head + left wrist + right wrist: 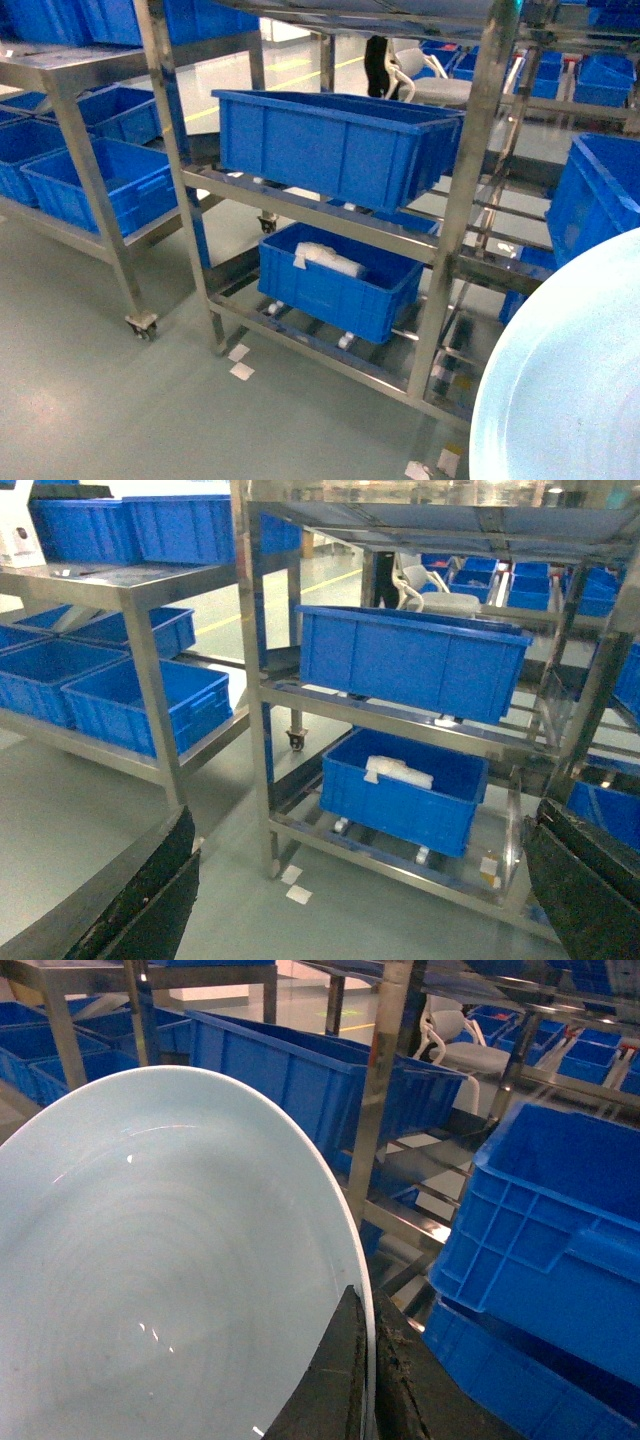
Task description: Place blue tray on left shelf second layer neatly
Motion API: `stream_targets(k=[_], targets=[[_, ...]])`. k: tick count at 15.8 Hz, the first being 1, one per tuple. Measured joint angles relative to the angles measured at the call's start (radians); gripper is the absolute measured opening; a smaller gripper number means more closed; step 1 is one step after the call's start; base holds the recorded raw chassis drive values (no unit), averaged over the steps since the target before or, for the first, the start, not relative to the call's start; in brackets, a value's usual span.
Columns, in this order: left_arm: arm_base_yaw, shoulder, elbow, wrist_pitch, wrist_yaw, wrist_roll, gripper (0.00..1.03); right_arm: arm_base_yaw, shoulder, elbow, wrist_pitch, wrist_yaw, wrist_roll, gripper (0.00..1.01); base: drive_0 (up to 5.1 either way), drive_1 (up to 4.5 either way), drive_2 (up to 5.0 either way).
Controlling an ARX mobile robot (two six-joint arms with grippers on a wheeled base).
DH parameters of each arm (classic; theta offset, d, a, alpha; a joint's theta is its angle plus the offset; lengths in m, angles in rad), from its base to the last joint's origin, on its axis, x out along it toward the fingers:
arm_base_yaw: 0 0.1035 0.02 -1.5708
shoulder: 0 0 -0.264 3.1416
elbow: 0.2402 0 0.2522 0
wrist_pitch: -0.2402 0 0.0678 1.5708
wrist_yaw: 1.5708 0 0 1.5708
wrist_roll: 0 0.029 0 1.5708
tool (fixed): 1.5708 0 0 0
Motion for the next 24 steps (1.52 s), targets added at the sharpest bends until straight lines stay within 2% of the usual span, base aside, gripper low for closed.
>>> stream_targets(k=[24], targets=[[0.0,0.0,0.0,0.0,0.0,0.0,0.98,0.0,0.0,0.0,0.0,0.0,0.0,0.02,-1.5,-1.5,-1.5]])
